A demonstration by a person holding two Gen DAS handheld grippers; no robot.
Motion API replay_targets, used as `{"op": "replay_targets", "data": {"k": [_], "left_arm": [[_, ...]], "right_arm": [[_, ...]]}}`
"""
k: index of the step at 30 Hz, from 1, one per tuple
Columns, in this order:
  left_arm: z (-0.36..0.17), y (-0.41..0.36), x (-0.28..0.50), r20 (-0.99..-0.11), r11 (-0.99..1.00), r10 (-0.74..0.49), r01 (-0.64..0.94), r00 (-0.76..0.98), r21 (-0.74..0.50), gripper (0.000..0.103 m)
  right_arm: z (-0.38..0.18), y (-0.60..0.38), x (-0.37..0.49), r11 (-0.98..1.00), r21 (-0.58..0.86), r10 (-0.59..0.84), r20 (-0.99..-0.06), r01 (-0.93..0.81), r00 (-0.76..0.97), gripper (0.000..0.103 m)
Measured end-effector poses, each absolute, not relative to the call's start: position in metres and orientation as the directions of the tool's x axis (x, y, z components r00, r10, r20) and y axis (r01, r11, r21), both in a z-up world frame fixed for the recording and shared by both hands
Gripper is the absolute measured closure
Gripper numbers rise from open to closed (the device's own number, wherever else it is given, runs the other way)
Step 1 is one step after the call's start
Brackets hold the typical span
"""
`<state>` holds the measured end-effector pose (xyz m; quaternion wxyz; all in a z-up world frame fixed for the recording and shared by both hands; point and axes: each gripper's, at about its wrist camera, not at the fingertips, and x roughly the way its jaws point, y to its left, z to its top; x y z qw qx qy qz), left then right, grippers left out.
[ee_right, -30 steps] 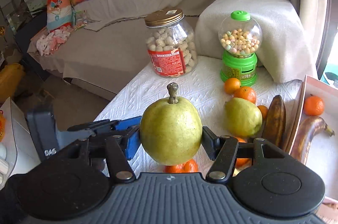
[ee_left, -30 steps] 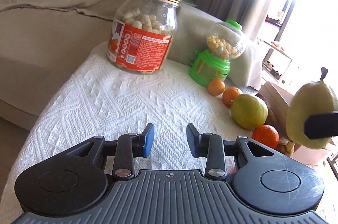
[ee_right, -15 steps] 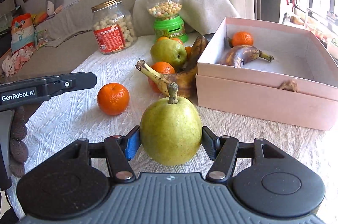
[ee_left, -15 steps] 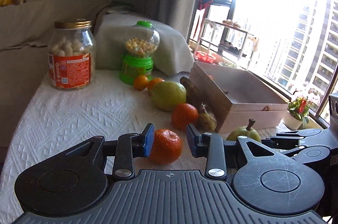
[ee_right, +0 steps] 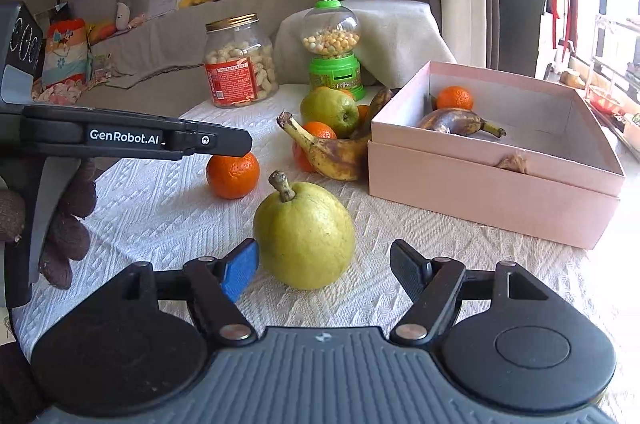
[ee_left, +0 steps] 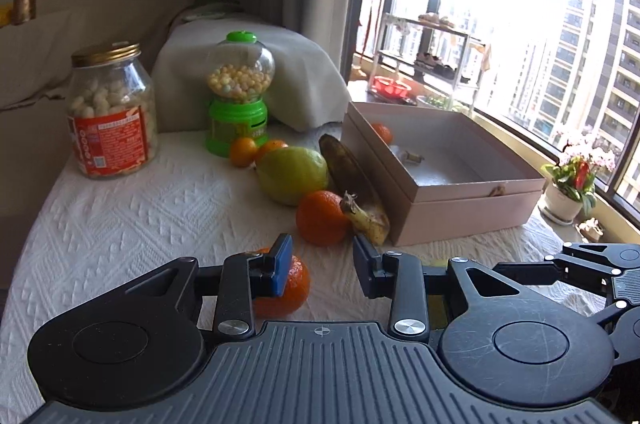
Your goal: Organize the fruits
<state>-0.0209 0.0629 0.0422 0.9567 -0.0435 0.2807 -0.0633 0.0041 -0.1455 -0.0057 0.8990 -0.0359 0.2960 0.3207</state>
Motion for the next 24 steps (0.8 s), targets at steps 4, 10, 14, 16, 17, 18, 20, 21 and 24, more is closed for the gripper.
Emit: {"op": "replay_targets", "data": {"k": [4, 10, 14, 16, 17, 18, 20, 21, 24], "left_arm": [[0.039, 0.073, -0.023, -0.548, 0.991, -0.107, 0.044, 0.830, -0.127, 0.065], [0.040, 0.086, -0.022, -0.566, 0.992, -0.041, -0.035, 0.823, -0.123, 0.065], [0.039, 0.087, -0.026, -0.582, 0.995, -0.010, -0.050, 0.813, -0.087, 0.065], [0.036, 0.091, -0.029, -0.587, 0.994, -0.016, -0.051, 0.809, -0.097, 0.065], [0.033, 0.094, -0.030, -0.589, 0.993, -0.022, -0.052, 0.807, -0.109, 0.066], [0.031, 0.098, -0.032, -0.592, 0.991, -0.029, -0.055, 0.806, -0.124, 0.066], [0.027, 0.105, -0.035, -0.592, 0.987, -0.036, -0.065, 0.805, -0.149, 0.066], [0.024, 0.109, -0.036, -0.591, 0.984, -0.038, -0.073, 0.806, -0.164, 0.066], [0.021, 0.119, -0.039, -0.584, 0.977, -0.049, -0.083, 0.811, -0.197, 0.066]], "right_arm": [[0.005, -0.156, 0.001, 0.813, 0.120, 0.540, -0.523, -0.570, 0.659, 0.028], [0.024, -0.155, 0.021, 0.828, 0.190, 0.542, -0.514, -0.528, 0.665, 0.028], [0.037, -0.144, 0.062, 0.819, 0.362, 0.572, -0.569, -0.445, 0.591, 0.028], [0.038, -0.138, 0.086, 0.806, 0.468, 0.592, -0.611, -0.362, 0.526, 0.028], [0.037, -0.135, 0.098, 0.797, 0.516, 0.601, -0.630, -0.313, 0.491, 0.028], [0.035, -0.132, 0.108, 0.785, 0.557, 0.614, -0.642, -0.271, 0.459, 0.029], [0.031, -0.126, 0.125, 0.757, 0.628, 0.639, -0.654, -0.181, 0.404, 0.032], [0.028, -0.124, 0.132, 0.751, 0.646, 0.641, -0.662, -0.137, 0.390, 0.036], [0.014, -0.120, 0.147, 0.734, 0.679, 0.634, -0.694, 0.019, 0.342, 0.045]]}}
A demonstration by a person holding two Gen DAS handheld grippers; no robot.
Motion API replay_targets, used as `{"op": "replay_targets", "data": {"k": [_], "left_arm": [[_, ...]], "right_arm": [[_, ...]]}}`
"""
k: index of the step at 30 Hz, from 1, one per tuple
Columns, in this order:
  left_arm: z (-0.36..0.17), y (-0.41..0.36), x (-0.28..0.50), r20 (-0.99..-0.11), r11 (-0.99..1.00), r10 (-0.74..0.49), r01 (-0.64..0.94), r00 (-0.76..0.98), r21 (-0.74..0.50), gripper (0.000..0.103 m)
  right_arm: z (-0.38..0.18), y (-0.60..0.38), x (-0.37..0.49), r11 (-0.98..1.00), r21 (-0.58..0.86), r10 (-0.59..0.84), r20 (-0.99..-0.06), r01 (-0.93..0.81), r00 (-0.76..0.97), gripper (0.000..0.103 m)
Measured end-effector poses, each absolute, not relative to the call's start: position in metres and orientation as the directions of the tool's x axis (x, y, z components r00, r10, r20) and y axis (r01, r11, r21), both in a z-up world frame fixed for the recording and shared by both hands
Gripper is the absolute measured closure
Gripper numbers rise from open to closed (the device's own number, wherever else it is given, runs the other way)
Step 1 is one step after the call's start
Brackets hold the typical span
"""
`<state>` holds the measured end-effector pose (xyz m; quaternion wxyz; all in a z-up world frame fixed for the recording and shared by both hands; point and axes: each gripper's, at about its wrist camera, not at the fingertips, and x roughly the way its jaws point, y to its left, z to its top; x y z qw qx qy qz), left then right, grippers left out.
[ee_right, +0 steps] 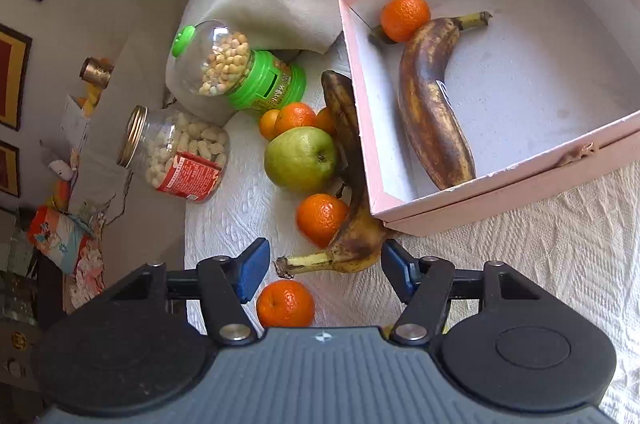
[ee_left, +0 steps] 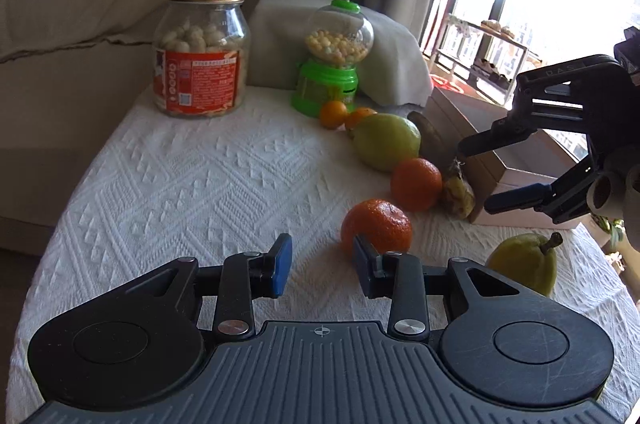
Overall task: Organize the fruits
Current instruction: 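Grasp the green pear with the left gripper while the right gripper moves toward the yellow banana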
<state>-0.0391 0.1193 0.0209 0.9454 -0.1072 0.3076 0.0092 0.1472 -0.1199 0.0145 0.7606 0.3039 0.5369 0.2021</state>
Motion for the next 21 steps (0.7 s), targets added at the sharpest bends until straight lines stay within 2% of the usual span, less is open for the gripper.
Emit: {"op": "replay_targets", "data": {"k": [5, 7, 11, 15, 21], "left_arm": [[0.019, 0.128, -0.046, -0.566, 0.970, -0.073, -0.074, 0.821, -0.233, 0.066], [0.021, 0.126, -0.050, -0.550, 0.971, -0.102, -0.038, 0.829, -0.237, 0.066], [0.032, 0.105, -0.058, -0.506, 0.955, -0.263, 0.149, 0.821, -0.256, 0.066], [0.044, 0.052, -0.061, -0.483, 0.930, -0.367, 0.329, 0.795, -0.164, 0.065], [0.047, 0.000, -0.051, -0.505, 0.932, -0.312, 0.362, 0.805, 0.001, 0.064]], "right_arm": [[-0.011, -0.115, 0.156, 0.722, 0.675, 0.624, -0.730, 0.152, 0.281, 0.053], [-0.013, -0.116, 0.156, 0.723, 0.679, 0.635, -0.726, 0.127, 0.266, 0.053], [0.005, -0.132, 0.138, 0.742, 0.669, 0.650, -0.704, -0.040, 0.287, 0.053], [0.031, -0.159, 0.113, 0.791, 0.590, 0.598, -0.687, -0.163, 0.412, 0.050], [0.034, -0.195, 0.080, 0.924, 0.338, 0.370, -0.666, -0.180, 0.647, 0.045]]}}
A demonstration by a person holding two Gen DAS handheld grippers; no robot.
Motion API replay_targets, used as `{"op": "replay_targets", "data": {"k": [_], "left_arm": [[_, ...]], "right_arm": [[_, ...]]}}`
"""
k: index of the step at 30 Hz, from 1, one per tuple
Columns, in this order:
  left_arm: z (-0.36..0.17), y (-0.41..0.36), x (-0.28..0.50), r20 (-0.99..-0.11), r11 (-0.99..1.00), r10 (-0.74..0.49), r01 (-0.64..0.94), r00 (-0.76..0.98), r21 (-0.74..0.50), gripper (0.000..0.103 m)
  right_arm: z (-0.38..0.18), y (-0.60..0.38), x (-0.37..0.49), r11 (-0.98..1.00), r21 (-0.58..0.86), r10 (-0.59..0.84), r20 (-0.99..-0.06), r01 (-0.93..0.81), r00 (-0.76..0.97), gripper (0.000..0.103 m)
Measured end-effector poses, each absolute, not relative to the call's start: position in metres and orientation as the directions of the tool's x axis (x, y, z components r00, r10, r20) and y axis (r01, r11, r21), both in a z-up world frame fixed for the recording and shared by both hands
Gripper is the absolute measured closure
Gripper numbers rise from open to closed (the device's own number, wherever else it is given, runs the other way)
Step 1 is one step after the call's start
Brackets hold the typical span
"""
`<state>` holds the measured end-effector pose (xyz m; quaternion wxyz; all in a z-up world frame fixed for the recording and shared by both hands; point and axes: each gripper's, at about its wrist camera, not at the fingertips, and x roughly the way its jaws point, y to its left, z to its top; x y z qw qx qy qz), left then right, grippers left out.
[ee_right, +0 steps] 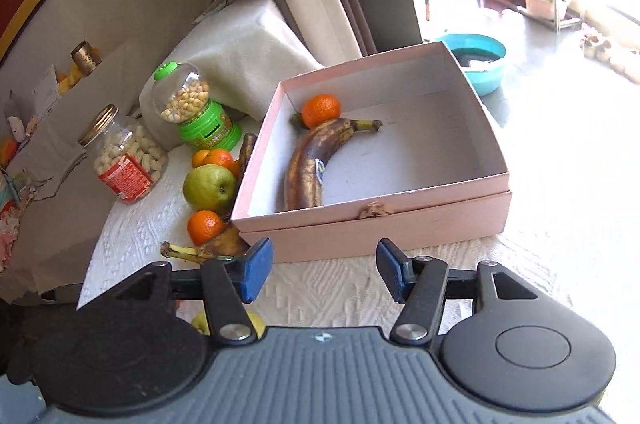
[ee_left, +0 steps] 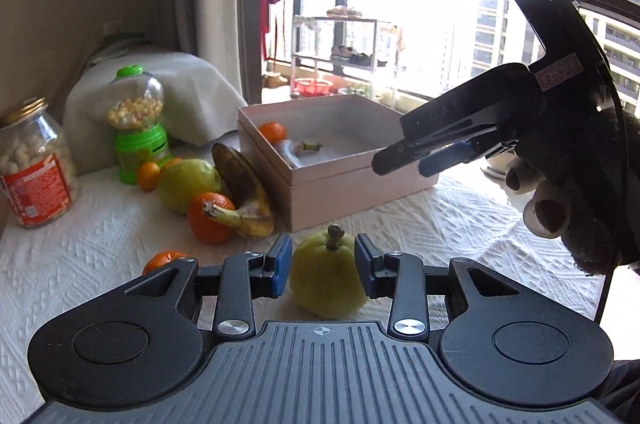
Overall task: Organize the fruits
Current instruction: 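Grasp the green pear with the left gripper while the right gripper moves toward the yellow banana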
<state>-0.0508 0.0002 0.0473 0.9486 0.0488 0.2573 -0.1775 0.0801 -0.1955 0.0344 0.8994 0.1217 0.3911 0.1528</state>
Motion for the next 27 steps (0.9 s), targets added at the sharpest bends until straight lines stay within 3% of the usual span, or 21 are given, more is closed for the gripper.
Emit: {"op": "replay_targets", "data": {"k": [3, 6, 8, 10, 13, 15, 22, 24, 27], "left_arm": [[0.040, -0.013, -0.045, -0.547, 0.930, -0.292, 0.366, 0.784, 0.027, 0.064], [0.036, -0.019, -0.045, -0.555, 0.925, -0.283, 0.376, 0.782, 0.057, 0.052], [0.036, -0.019, -0.044, -0.563, 0.918, -0.313, 0.397, 0.765, 0.028, 0.037], [0.037, -0.015, -0.040, -0.569, 0.913, -0.345, 0.407, 0.747, -0.019, 0.032], [0.033, -0.017, -0.034, -0.587, 0.936, -0.274, 0.353, 0.762, 0.021, 0.037], [0.026, -0.021, -0.028, -0.610, 0.941, -0.233, 0.334, 0.758, 0.056, 0.033], [0.008, -0.027, -0.005, -0.648, 0.949, -0.224, 0.315, 0.728, 0.025, 0.036], [0.001, -0.027, 0.001, -0.682, 0.948, -0.229, 0.318, 0.695, 0.006, 0.036], [-0.002, -0.024, -0.004, -0.664, 0.942, -0.237, 0.334, 0.709, 0.020, 0.036]], "right_arm": [[0.019, -0.206, 0.071, 0.952, 0.262, 0.295, -0.655, -0.157, 0.696, 0.045], [0.000, -0.216, 0.067, 0.960, 0.244, 0.266, -0.649, -0.136, 0.713, 0.045], [-0.009, -0.219, 0.066, 0.961, 0.240, 0.262, -0.645, -0.135, 0.718, 0.045], [-0.018, -0.218, 0.062, 0.967, 0.215, 0.247, -0.633, -0.140, 0.734, 0.045], [-0.032, -0.213, 0.057, 0.979, 0.149, 0.200, -0.617, -0.136, 0.762, 0.045], [-0.033, -0.213, 0.053, 0.977, 0.152, 0.209, -0.596, -0.147, 0.775, 0.044], [-0.032, -0.220, 0.048, 0.968, 0.199, 0.244, -0.569, -0.156, 0.785, 0.040], [-0.031, -0.221, 0.047, 0.966, 0.208, 0.249, -0.563, -0.156, 0.788, 0.034], [-0.031, -0.221, 0.046, 0.963, 0.214, 0.258, -0.561, -0.163, 0.787, 0.033]]}}
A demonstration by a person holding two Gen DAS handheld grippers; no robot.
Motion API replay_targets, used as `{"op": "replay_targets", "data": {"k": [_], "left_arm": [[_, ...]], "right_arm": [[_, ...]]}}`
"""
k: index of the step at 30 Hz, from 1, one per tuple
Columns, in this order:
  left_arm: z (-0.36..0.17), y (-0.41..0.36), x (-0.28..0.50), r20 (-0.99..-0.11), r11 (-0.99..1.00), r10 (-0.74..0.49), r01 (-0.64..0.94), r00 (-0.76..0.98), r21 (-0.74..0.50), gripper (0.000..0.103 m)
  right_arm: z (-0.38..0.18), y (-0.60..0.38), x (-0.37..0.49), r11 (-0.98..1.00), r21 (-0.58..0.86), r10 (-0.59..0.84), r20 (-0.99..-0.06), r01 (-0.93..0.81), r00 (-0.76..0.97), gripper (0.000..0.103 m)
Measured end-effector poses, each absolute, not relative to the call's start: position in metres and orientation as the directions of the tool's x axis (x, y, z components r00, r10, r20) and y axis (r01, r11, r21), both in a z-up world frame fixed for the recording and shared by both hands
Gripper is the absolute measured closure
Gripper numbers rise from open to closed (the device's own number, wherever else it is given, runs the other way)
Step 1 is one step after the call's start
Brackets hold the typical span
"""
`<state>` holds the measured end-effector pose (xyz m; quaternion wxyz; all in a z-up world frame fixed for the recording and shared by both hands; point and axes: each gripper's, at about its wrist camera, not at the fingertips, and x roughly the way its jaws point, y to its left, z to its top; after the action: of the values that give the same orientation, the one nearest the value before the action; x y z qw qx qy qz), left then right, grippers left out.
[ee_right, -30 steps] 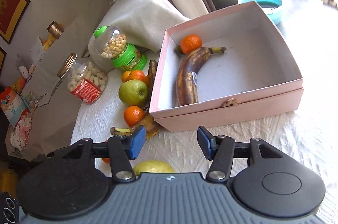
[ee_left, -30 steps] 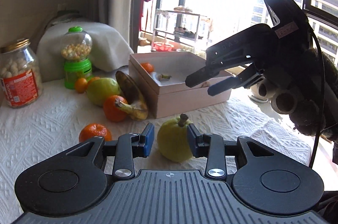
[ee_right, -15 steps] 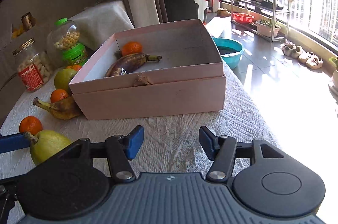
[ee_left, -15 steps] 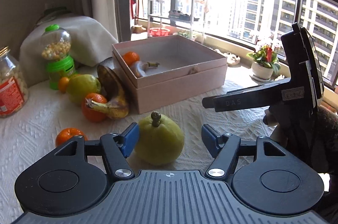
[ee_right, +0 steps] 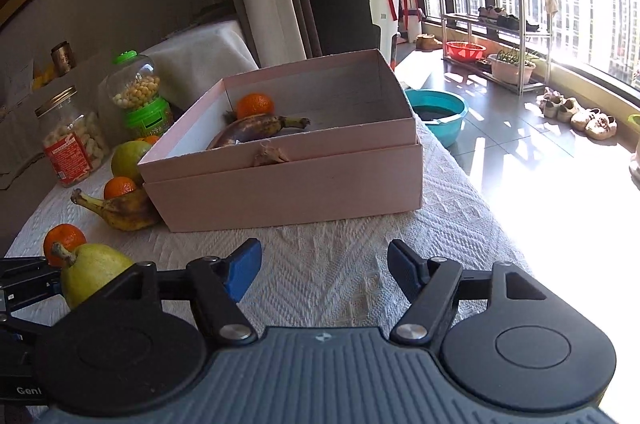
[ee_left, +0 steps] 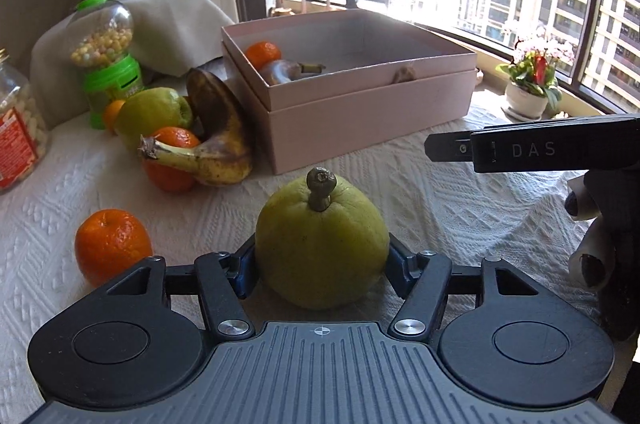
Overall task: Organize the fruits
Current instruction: 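Grasp the green pear with the left gripper while the right gripper moves toward the yellow banana, then grasp the yellow spotted banana with the right gripper while the left holds the pear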
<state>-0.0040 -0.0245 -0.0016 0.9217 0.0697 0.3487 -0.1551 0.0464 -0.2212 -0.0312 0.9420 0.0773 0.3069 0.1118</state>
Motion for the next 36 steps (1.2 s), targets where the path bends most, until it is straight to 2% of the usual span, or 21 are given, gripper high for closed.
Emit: {"op": "replay_targets", "data": {"k": [4, 6, 9, 11, 13, 16, 19, 21, 23, 25, 27, 36], "left_arm": [[0.002, -0.011, -0.013, -0.657, 0.939, -0.269, 0.342, 0.704, -0.018, 0.036], [0.005, -0.002, -0.021, -0.652, 0.946, -0.248, 0.323, 0.717, -0.005, 0.036], [0.010, 0.023, -0.038, -0.644, 0.962, -0.197, 0.271, 0.740, 0.017, 0.036], [0.013, 0.045, -0.049, -0.635, 0.974, -0.171, 0.226, 0.753, 0.006, 0.036], [0.016, 0.065, -0.057, -0.628, 0.985, -0.137, 0.172, 0.766, -0.005, 0.036], [0.018, 0.094, -0.063, -0.615, 0.997, -0.074, 0.077, 0.785, -0.023, 0.036], [0.015, 0.116, -0.064, -0.617, 1.000, -0.016, -0.001, 0.787, -0.026, 0.036], [0.012, 0.126, -0.065, -0.622, 0.999, -0.006, -0.023, 0.783, -0.039, 0.036], [0.009, 0.134, -0.068, -0.620, 0.997, -0.020, -0.027, 0.785, -0.067, 0.036], [0.008, 0.138, -0.069, -0.611, 0.996, -0.035, -0.022, 0.791, -0.085, 0.036], [0.007, 0.140, -0.072, -0.604, 0.995, -0.041, -0.019, 0.796, -0.093, 0.036], [0.005, 0.141, -0.073, -0.597, 0.994, -0.058, -0.009, 0.800, -0.107, 0.036]], "right_arm": [[-0.030, -0.213, 0.052, 0.962, 0.197, 0.271, -0.591, -0.190, 0.760, 0.033], [-0.024, -0.207, 0.052, 0.952, 0.216, 0.304, -0.594, -0.216, 0.745, 0.033], [-0.009, -0.195, 0.057, 0.908, 0.317, 0.414, -0.588, -0.273, 0.694, 0.033], [0.001, -0.185, 0.067, 0.855, 0.433, 0.507, -0.586, -0.285, 0.632, 0.033], [0.007, -0.175, 0.082, 0.795, 0.553, 0.583, -0.581, -0.249, 0.569, 0.033], [0.006, -0.159, 0.106, 0.720, 0.687, 0.631, -0.586, -0.101, 0.508, 0.033], [-0.009, -0.141, 0.122, 0.635, 0.770, 0.677, -0.592, 0.059, 0.437, 0.040], [-0.020, -0.126, 0.127, 0.606, 0.785, 0.692, -0.601, 0.131, 0.399, 0.046], [-0.028, -0.117, 0.129, 0.595, 0.783, 0.688, -0.612, 0.180, 0.390, 0.047], [-0.036, -0.113, 0.130, 0.579, 0.780, 0.673, -0.621, 0.237, 0.401, 0.052], [-0.039, -0.113, 0.131, 0.577, 0.777, 0.662, -0.625, 0.251, 0.413, 0.061], [-0.028, -0.128, 0.094, 0.683, 0.726, 0.663, -0.661, 0.076, 0.352, 0.063]]}}
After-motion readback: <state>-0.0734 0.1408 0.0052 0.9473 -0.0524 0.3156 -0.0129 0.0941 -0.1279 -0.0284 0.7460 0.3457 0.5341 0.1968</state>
